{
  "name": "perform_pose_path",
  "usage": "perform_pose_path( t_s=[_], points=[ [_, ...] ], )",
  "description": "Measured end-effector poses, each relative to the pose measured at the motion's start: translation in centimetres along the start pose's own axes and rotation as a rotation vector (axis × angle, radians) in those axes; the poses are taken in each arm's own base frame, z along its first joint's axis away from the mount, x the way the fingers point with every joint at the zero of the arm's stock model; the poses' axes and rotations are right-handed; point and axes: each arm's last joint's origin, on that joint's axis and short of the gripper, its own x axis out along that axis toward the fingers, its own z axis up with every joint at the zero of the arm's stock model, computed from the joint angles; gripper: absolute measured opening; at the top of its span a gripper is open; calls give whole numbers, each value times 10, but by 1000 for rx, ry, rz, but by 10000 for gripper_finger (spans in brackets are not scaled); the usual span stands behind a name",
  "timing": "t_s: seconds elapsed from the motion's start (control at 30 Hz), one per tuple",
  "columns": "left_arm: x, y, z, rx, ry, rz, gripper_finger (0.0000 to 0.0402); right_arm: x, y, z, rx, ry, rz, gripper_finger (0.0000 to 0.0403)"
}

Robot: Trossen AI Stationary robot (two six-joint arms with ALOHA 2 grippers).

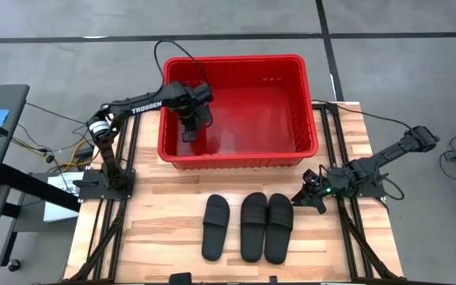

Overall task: Pick and place slides into bin
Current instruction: Put the black slides into the red box

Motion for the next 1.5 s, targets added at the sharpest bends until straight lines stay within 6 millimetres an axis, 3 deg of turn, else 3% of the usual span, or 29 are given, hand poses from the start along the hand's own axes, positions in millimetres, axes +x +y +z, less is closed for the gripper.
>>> perform_pose_path(
  t_s=[0.27,0.73,1.17,1.5],
  points=[
    [0,1,1,0,-14,7,1,0,0,0,0,0,-1,123],
    [0,-1,2,-11,-44,-49,54,0,0,0,0,0,0,123],
    [0,-2,2,-10,-47,-57,142,0,0,0,0,0,0,123],
    [0,-3,0,-11,-20,-69,148,0,0,0,0,0,0,123]
  ],
)
